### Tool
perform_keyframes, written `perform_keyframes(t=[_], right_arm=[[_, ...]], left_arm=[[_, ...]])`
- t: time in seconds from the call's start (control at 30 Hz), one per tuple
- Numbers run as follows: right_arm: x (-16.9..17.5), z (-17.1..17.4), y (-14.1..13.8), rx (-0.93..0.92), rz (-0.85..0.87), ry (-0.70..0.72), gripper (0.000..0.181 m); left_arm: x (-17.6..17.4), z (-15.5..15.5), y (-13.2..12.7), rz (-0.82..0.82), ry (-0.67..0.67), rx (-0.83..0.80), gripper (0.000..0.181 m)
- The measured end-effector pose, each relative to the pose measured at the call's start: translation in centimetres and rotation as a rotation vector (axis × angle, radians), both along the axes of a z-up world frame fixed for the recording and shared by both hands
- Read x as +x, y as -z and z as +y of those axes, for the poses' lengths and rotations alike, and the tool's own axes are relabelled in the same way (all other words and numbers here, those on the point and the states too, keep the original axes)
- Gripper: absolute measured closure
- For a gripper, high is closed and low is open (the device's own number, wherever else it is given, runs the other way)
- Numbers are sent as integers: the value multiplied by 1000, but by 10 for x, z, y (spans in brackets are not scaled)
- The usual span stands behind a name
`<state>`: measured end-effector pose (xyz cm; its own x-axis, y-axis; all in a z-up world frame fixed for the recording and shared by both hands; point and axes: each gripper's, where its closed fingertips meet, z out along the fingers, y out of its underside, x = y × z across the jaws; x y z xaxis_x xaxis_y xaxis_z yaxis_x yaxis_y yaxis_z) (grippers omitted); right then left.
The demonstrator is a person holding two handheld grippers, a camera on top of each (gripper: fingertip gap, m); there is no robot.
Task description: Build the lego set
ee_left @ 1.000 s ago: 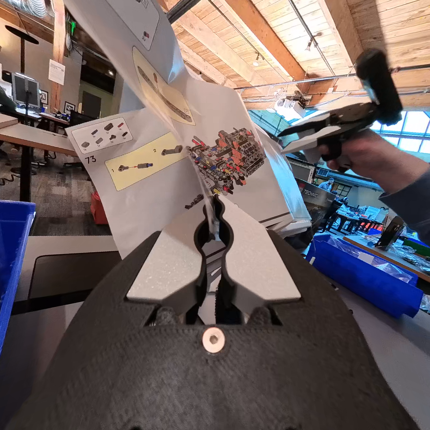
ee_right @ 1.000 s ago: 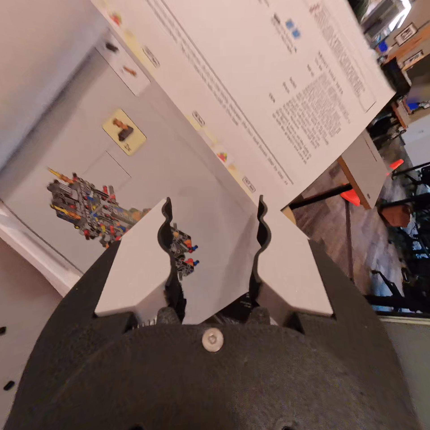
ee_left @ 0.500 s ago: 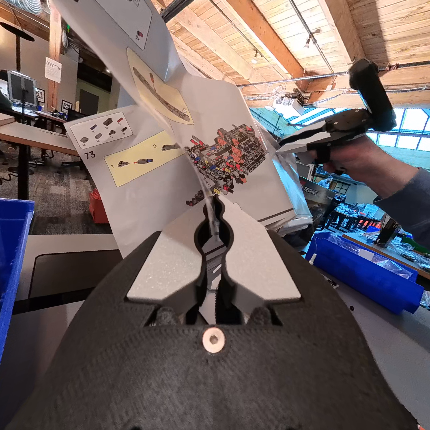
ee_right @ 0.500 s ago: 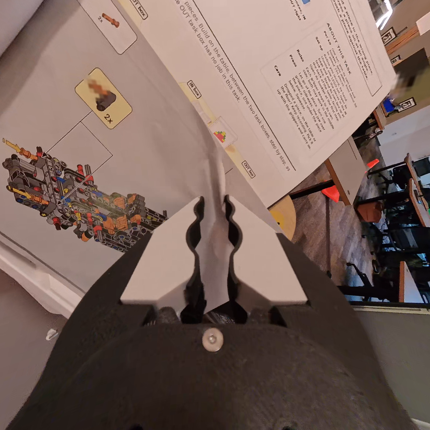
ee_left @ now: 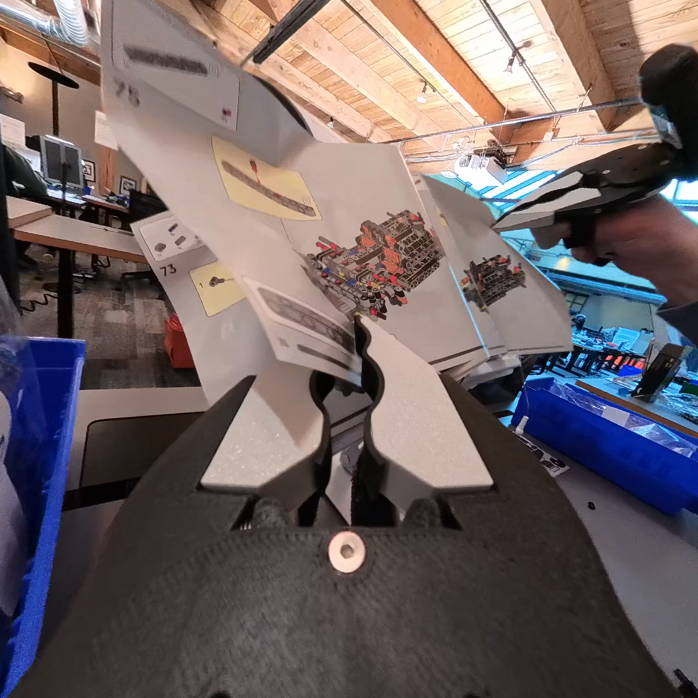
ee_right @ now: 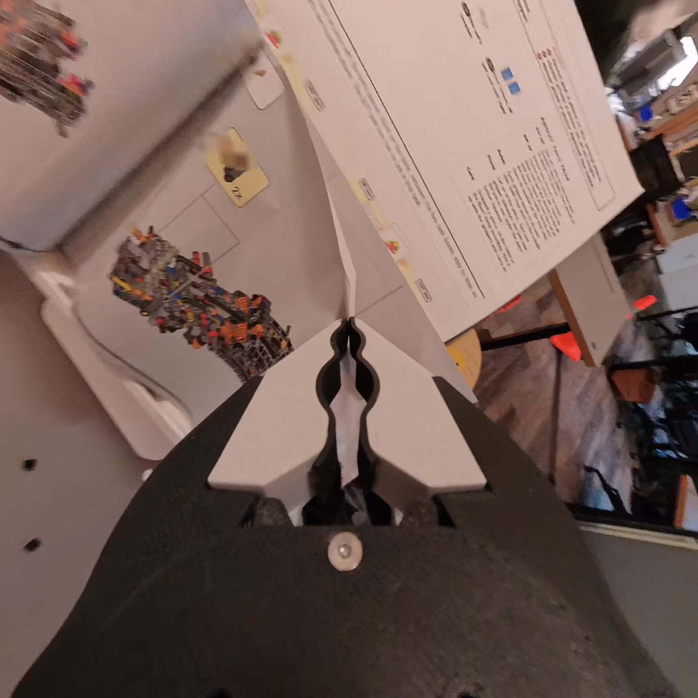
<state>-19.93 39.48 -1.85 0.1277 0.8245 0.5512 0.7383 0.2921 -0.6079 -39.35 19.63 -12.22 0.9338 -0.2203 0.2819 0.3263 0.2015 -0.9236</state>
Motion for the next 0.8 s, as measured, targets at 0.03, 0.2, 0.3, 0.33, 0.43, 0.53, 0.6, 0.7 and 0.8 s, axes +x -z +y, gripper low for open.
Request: perform_keyframes(t=[0.03, 0.2, 0.3, 0.33, 0.43, 0.53, 0.6, 0.7, 0.8], right_arm=[[-1, -8, -2, -29, -2, -23, 181], [-21, -61, -17, -289, 58, -179, 181], [-40, -87, -26, -421, 110, -253, 181], [-46, -94, -28, -450, 125, -272, 181], [-67, -114, -36, -537, 185, -329, 181], [-89, -131, -37, -587, 209, -365, 181], [-104, -139, -37, -596, 225, -373, 181], [-124, -145, -35, -580, 236, -367, 181], [-140, -148, -31, -545, 236, -347, 181]], left_arm=[[-3, -1, -2, 2, -15, 2, 174], [-32, -21, -28, 49, -202, 65, 146], [-48, -43, -54, 124, -338, 131, 123], [-52, -49, -63, 148, -381, 143, 116], [-48, -66, -88, 253, -426, 197, 111], [-3, -65, -105, 380, -253, 195, 124], [32, -57, -106, 404, -100, 147, 118], [76, -48, -98, 368, 136, 32, 97], [89, -52, -99, 325, 246, 8, 90]])
